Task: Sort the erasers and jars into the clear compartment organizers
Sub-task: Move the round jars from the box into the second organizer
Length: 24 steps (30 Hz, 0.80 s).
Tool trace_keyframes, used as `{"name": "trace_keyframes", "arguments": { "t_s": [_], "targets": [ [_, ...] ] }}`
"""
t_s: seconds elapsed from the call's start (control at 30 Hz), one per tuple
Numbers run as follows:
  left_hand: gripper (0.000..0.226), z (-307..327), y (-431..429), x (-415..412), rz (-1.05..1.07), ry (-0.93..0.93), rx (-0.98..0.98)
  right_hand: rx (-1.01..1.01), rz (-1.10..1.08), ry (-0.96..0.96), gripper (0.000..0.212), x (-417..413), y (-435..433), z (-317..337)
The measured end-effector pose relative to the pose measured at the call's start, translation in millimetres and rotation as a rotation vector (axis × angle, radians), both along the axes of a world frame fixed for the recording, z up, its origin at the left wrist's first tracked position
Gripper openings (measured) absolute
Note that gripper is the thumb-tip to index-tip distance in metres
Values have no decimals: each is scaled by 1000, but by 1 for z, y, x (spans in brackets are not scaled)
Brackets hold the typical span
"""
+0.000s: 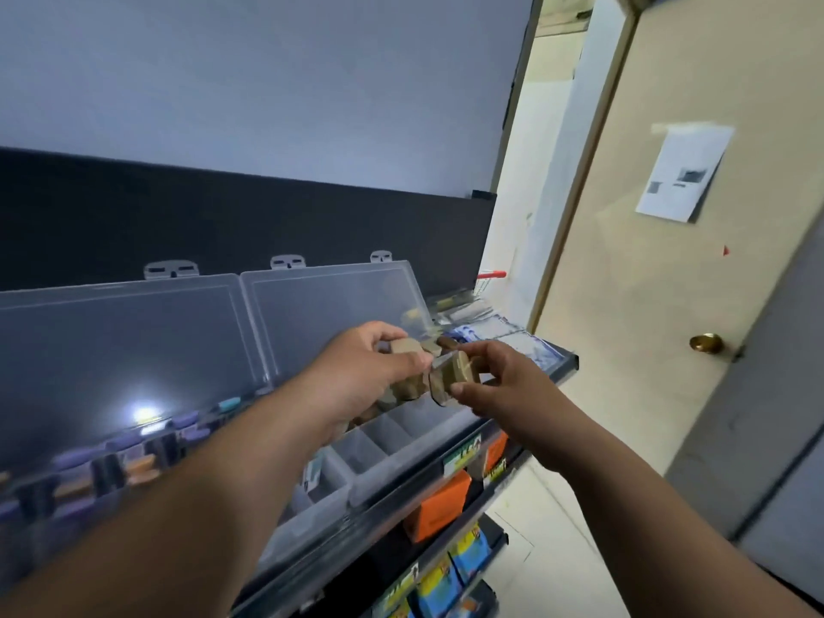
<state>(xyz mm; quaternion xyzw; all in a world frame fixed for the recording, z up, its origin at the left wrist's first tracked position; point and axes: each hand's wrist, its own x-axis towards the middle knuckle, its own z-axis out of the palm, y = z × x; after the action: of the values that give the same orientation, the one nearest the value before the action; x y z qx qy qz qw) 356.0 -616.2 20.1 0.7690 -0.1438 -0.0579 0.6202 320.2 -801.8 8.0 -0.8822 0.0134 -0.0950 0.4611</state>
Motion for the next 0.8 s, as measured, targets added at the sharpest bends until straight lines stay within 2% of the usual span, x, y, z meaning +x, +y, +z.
{"name": "trace_keyframes", "arguments": {
  "t_s": [0.23, 0.33, 0.4, 0.6, 0.8],
  "targets": [
    [30, -5, -59, 56, 45, -62, 200, -93, -89, -51, 45, 61, -74, 4],
    [40, -8, -84, 76, 80, -117, 284, -128, -71, -65, 50, 92, -103, 3],
    [45, -16, -102, 88, 98, -126, 298, -167, -17, -61, 52, 112, -119, 0],
    [42, -29, -156, 121, 242, -108, 405, -293, 223, -22, 48, 176, -156, -10],
    [25, -40, -187, 136, 362, -104, 614, -383, 448, -4, 38, 220, -175, -31]
  ]
}}
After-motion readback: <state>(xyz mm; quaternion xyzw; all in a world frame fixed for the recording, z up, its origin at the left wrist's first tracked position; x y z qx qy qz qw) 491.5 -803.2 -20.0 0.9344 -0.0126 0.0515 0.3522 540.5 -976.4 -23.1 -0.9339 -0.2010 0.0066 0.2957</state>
